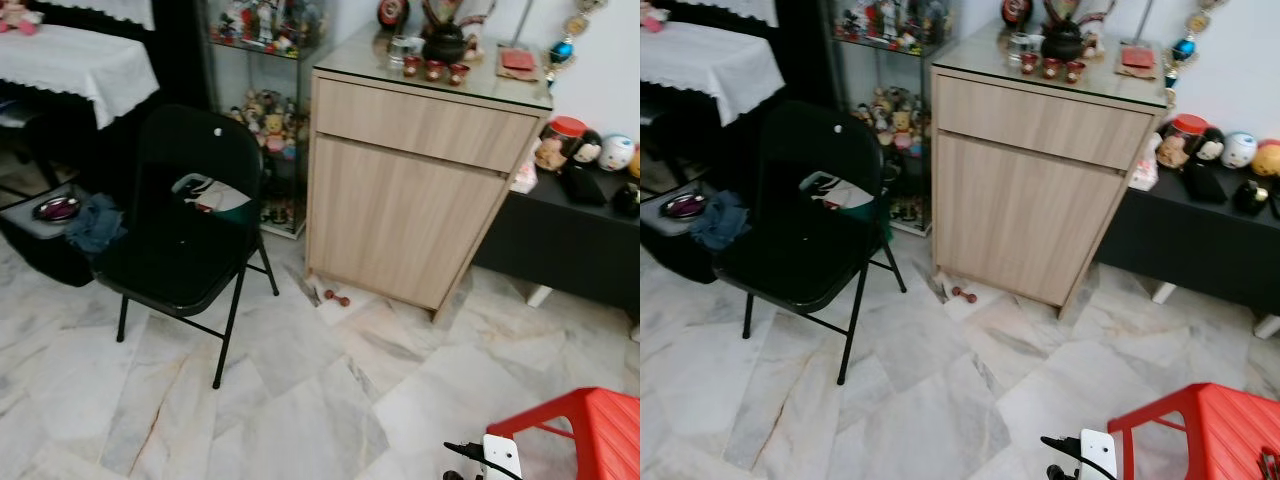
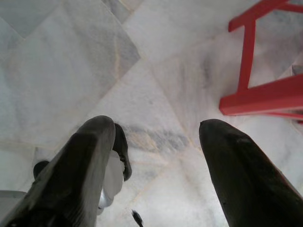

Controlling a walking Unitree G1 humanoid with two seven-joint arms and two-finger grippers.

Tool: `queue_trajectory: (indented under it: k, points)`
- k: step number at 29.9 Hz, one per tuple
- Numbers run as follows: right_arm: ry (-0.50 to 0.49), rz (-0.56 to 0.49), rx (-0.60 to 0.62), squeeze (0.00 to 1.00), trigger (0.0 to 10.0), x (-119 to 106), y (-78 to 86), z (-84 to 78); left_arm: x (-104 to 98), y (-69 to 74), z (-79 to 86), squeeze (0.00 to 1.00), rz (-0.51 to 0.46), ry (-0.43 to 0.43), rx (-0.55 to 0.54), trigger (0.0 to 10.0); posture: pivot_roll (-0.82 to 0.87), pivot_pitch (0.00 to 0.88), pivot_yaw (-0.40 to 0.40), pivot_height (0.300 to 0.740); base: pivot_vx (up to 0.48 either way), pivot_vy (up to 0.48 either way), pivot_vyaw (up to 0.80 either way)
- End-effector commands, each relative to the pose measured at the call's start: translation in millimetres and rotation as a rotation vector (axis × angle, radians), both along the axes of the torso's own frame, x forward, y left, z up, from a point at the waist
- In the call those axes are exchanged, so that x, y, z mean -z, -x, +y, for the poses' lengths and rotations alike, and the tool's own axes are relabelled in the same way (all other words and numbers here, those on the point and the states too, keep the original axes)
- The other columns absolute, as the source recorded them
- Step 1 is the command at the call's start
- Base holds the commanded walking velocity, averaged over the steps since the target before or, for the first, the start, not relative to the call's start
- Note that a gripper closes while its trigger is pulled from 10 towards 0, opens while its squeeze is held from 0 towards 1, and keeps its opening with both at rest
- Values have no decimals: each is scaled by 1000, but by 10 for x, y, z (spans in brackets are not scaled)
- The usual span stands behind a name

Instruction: Hang keys on a hook

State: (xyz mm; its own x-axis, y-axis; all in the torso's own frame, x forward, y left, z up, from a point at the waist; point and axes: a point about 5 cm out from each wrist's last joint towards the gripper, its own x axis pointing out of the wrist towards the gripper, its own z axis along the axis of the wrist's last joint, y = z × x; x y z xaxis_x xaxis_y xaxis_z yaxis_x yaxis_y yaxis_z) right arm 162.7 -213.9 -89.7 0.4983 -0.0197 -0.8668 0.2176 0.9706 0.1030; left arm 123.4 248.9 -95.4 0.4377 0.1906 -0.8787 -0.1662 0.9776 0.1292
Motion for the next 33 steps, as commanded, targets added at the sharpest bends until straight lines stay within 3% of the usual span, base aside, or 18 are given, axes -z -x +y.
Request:
queue_trajectory:
  k: [1,13,20,26,33]
  points:
    - [-2,-16,13,0,10000,-21,-42,-13,31,85,-15,0,28,10,-7,10000,183,0,-57,740,0,0,0]
    - [-8,-18,58,0,10000,-15,-59,39,8,41,20,0,21,-15,29,10000,203,0,-35,740,0,-303,0]
    - [-25,-27,65,0,10000,-31,-133,126,-33,-41,74,0,11,-42,51,10000,204,0,8,740,0,-408,-641]
    - [-35,-49,101,0,10000,-48,-179,149,-54,-85,94,0,-1,-50,53,10000,183,0,16,740,0,-406,0]
    - [-29,-23,136,0,10000,-5,-74,115,-15,23,82,0,26,-36,32,10000,198,0,-9,740,0,-398,0]
